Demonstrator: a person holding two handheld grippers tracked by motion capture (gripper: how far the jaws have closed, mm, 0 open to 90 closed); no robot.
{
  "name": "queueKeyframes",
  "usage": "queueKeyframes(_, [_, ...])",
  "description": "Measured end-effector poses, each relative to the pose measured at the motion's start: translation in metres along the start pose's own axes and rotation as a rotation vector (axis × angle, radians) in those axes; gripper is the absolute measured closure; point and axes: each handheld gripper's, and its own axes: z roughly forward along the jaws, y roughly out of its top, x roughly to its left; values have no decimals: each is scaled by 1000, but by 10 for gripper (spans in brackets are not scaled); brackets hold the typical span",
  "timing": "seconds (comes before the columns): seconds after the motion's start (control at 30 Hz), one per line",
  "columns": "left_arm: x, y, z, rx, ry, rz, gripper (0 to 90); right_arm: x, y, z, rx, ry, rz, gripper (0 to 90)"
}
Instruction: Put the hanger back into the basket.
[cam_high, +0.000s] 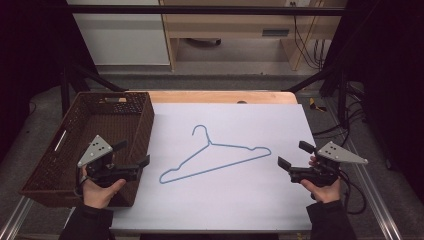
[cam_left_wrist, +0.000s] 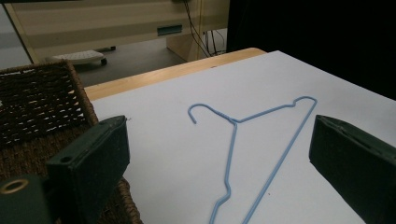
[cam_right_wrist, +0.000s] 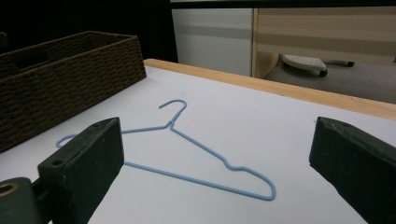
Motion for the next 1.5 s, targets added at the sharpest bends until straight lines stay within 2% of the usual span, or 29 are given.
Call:
queueKeyframes(0.2, [-3, 0, 2, 7, -6, 5, 51, 1, -1, 2, 19, -5, -11, 36])
queueKeyframes(0.47, [-10, -2, 12, 42, -22, 20, 52, 9, 3, 12, 41, 12, -29, 49])
queueKeyframes(0.77, [-19, -5, 21, 66, -49, 38, 52, 22, 12, 39, 96, 28, -86, 66])
queueKeyframes(0.9, [-21, -6, 23, 71, -54, 40, 55, 26, 13, 48, 111, 45, -94, 70])
queueKeyframes(0.93, [-23, -6, 25, 78, -60, 40, 55, 30, 13, 54, 129, 53, -101, 70])
queueKeyframes(1.27, [-28, -8, 32, 101, -72, 49, 61, 40, 19, 89, 152, 89, -121, 91])
queueKeyframes(1.37, [-32, -5, 35, 108, -88, 59, 67, 41, 20, 93, 150, 95, -120, 90])
queueKeyframes(1.5, [-40, 2, 47, 133, -105, 77, 77, 41, 20, 88, 144, 96, -121, 84])
